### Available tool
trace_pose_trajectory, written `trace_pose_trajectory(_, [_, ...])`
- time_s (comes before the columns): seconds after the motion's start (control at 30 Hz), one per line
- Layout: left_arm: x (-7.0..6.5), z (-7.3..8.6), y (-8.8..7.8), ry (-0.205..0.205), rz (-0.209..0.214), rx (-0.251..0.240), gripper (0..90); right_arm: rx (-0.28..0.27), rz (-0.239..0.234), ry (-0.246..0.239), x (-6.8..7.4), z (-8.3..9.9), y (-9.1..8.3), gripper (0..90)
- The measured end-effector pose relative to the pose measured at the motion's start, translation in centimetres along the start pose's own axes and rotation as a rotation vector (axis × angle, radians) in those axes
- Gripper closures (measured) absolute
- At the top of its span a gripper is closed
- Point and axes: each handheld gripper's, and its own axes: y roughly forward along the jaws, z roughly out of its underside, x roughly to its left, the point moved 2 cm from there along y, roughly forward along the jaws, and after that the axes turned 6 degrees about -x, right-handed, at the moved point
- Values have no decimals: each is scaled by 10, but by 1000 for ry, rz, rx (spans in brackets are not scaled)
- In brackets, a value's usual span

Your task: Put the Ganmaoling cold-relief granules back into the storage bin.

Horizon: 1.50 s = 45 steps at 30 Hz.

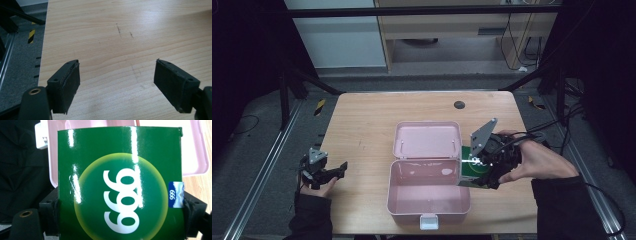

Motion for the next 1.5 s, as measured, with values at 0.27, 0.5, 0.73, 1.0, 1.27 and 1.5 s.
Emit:
trace_pose_trajectory(0.27, [1, 0, 0, -1, 0, -1, 203, 1, -10, -1, 0, -10, 7, 163])
trace_pose_trajectory(0.5, [1, 0, -1, 0, 0, -2, 202, -12, -15, -12, -1, -19, 13, 162])
trace_pose_trajectory(0.73, [1, 0, -1, -1, -2, -4, 202, -5, -24, -19, -2, -26, 21, 162])
trace_pose_trajectory(1.0, [1, -1, -1, 0, -3, -5, 202, -6, -34, -25, -1, -30, 30, 161])
trace_pose_trajectory(1.27, [1, -1, -1, -1, -3, -7, 202, -6, -48, -31, 0, -33, 40, 161])
trace_pose_trajectory(1.5, [2, -1, -1, -1, -4, -7, 203, 0, -59, -31, 0, -32, 48, 161])
